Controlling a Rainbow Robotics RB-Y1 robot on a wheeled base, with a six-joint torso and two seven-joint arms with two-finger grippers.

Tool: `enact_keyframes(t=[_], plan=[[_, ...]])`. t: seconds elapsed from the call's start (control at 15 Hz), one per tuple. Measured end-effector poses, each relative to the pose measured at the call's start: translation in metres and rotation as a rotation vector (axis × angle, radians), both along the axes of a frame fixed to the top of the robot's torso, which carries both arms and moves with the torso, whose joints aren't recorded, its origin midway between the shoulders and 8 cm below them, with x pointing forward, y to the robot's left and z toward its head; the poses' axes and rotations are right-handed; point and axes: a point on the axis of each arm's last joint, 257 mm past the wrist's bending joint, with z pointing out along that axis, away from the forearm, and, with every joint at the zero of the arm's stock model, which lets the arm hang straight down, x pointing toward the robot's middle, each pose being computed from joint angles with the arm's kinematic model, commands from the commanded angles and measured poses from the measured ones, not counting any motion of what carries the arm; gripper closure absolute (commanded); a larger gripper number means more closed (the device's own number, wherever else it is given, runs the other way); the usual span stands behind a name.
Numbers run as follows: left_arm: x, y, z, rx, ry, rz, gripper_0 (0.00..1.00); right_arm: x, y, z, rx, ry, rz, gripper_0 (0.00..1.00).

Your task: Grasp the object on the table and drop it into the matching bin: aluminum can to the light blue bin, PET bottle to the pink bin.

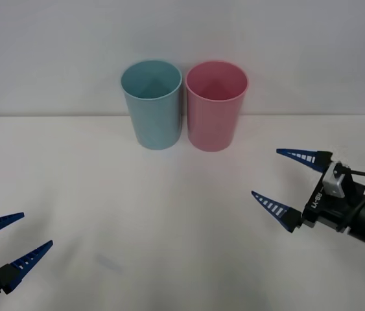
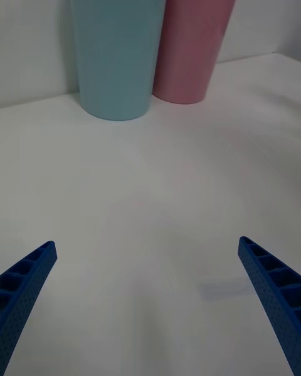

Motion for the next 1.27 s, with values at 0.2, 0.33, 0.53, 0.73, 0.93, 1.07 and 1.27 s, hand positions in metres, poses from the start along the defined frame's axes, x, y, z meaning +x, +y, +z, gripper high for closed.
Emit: enact_keyframes(t=[0.2, 0.33, 0.53, 0.73, 0.93, 1.07, 1.27], plan=[[0.000, 0.000, 0.000, 0.000, 0.000, 0.000, 0.00, -0.014, -0.018, -0.003, 0.034, 0.037, -0.013, 0.00], [0.000, 0.000, 0.000, 0.000, 0.000, 0.000, 0.00, -0.022, -0.028, -0.010, 0.076, 0.098, -0.036, 0.00], [0.000, 0.000, 0.000, 0.000, 0.000, 0.000, 0.00, -0.030, -0.043, -0.018, 0.105, 0.132, -0.080, 0.00], [0.000, 0.000, 0.000, 0.000, 0.000, 0.000, 0.00, -0.042, -0.060, -0.027, 0.122, 0.155, -0.121, 0.00], [0.000, 0.000, 0.000, 0.000, 0.000, 0.000, 0.00, -0.060, -0.080, -0.033, 0.152, 0.187, -0.160, 0.00], [0.000, 0.000, 0.000, 0.000, 0.000, 0.000, 0.00, -0.067, -0.088, -0.037, 0.153, 0.200, -0.175, 0.00], [0.000, 0.000, 0.000, 0.000, 0.000, 0.000, 0.00, -0.070, -0.090, -0.038, 0.151, 0.205, -0.175, 0.00]])
